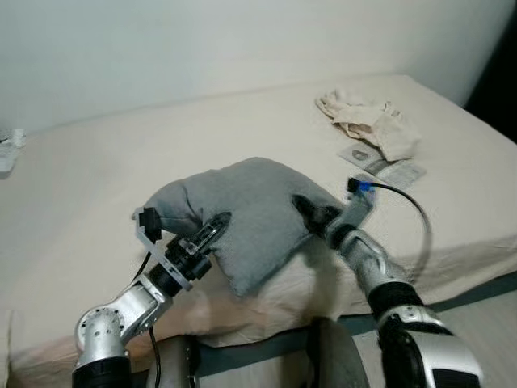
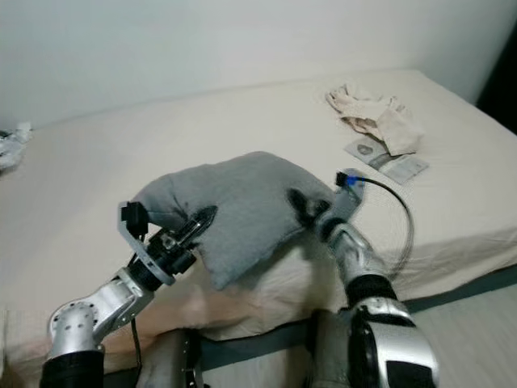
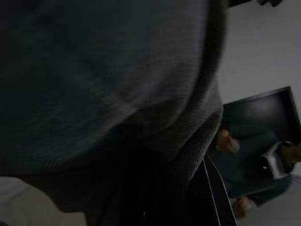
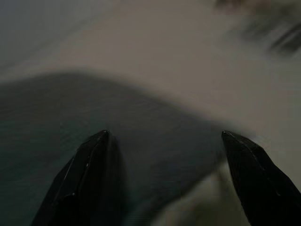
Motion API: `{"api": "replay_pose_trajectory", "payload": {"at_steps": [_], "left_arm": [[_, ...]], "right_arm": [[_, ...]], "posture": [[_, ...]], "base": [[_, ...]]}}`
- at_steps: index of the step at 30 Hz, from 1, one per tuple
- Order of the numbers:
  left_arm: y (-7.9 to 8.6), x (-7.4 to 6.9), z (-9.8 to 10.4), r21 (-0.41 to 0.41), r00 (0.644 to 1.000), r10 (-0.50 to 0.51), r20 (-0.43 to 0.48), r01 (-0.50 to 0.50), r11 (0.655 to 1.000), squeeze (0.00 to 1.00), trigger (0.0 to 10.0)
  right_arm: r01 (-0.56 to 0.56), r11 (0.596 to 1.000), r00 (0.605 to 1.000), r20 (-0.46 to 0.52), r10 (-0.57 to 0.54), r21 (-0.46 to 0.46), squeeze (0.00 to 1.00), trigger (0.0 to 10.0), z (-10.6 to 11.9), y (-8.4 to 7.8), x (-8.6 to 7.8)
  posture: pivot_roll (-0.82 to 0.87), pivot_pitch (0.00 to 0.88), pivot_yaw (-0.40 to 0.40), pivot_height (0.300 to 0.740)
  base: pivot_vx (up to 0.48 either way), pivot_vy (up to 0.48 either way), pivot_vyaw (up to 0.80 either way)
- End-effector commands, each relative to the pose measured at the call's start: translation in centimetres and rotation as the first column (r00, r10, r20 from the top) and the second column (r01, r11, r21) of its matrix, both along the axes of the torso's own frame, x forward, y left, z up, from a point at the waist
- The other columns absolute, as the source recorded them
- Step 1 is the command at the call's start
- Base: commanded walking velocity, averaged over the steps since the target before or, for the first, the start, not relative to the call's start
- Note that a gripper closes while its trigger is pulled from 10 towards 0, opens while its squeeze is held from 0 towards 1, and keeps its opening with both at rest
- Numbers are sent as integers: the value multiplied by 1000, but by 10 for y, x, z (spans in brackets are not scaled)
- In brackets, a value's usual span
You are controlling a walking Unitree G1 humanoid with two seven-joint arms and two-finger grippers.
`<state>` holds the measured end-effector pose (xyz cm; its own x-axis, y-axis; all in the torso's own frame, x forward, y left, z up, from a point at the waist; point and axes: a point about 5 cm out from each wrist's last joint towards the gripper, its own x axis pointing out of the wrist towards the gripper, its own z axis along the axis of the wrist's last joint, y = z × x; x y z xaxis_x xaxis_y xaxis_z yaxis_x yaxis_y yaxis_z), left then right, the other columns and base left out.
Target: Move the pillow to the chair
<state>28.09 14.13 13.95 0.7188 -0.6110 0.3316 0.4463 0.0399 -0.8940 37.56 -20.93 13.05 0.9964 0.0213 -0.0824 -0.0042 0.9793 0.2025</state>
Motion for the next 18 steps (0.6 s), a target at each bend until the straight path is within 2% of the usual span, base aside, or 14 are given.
{"api": "replay_pose_trajectory", "payload": {"at_steps": [1,2,4,5,6,7,8,11,13,16,17,18], "left_arm": [[-2,-2,9,25,997,-36,69,34,999,0,0],[-2,-3,8,51,996,-49,70,46,998,0,0],[-2,-3,8,51,996,-49,70,46,998,0,0],[-3,-3,7,74,996,-62,67,58,996,0,0],[-3,-3,6,88,995,-70,65,64,994,0,0],[-3,-3,6,88,995,-70,65,64,994,0,0],[-5,-3,6,100,995,-76,64,69,993,0,0],[-6,-3,6,102,995,-80,68,73,992,0,0],[-9,-4,6,113,994,-90,64,82,990,0,0],[-16,-1,-7,267,998,-60,11,55,962,0,0],[-16,-1,-7,267,998,-60,11,55,962,0,0],[-17,4,-15,335,1000,-16,-20,22,942,0,0]], "right_arm": [[26,993,996,90,-16,-113,443,10000,17,-7,2],[53,977,992,121,-28,-208,341,10000,25,-16,2],[53,977,992,121,-28,-208,341,10000,25,-16,2],[54,950,990,143,-11,-306,176,10000,31,-23,1],[31,915,990,138,26,-401,145,10000,30,-26,0],[31,915,990,138,26,-401,145,10000,30,-26,0],[-75,841,985,92,147,-536,153,10000,18,-20,-5],[-145,835,981,36,193,-532,153,10000,5,-13,-8],[-140,893,985,35,171,-429,157,10000,-2,-10,-9],[-128,936,987,46,151,-328,122,10000,-7,-5,-10],[-128,936,987,46,151,-328,122,10000,-7,-5,-10],[-136,935,985,55,163,-326,0,10000,-8,0,-10]], "posture": [[42,128,40,560],[42,129,41,560],[42,129,41,560],[43,130,41,560],[43,132,39,560],[43,132,39,560],[43,132,39,560],[48,135,37,560],[54,134,36,560],[54,132,38,560],[54,132,38,560],[49,134,41,560]], "base": [[0,0,0],[0,0,0],[0,0,0],[0,0,0],[0,0,0],[0,0,0],[0,0,0],[0,0,0],[0,0,0],[0,0,0],[0,0,0],[0,0,0]]}}
